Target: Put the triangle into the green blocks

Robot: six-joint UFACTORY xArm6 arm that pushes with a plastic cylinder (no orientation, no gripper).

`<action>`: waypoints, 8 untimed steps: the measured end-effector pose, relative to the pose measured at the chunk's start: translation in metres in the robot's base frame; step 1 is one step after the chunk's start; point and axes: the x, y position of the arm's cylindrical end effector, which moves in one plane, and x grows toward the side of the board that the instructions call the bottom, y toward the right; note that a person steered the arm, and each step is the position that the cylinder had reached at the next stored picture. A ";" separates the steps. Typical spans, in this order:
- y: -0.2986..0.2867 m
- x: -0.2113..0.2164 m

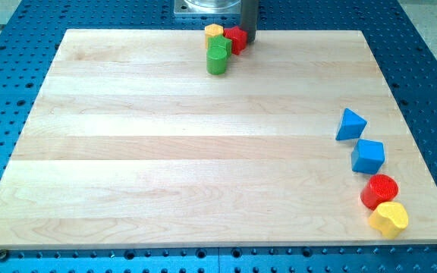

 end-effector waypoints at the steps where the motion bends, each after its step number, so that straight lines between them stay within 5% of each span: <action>1: 0.055 0.008; 3: 0.278 0.154; 4: 0.247 0.215; 8: 0.008 0.259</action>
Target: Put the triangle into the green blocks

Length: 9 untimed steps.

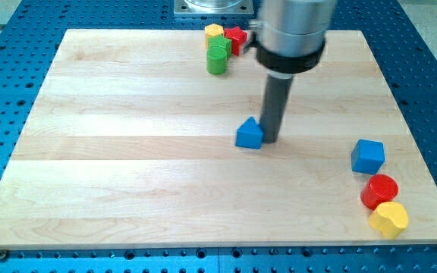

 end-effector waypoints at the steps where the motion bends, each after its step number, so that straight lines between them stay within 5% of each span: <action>1: -0.021 0.032; 3: -0.081 -0.028; 5: -0.015 0.000; 7: -0.013 -0.071; 9: 0.055 -0.036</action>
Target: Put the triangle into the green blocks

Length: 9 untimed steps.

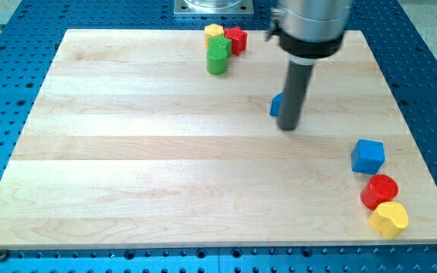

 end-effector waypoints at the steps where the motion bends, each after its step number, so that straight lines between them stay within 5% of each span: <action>1: -0.007 -0.042; 2: -0.062 -0.092; 3: -0.065 -0.069; 5: -0.073 -0.123; 7: -0.079 -0.101; 8: -0.079 -0.123; 9: -0.034 -0.117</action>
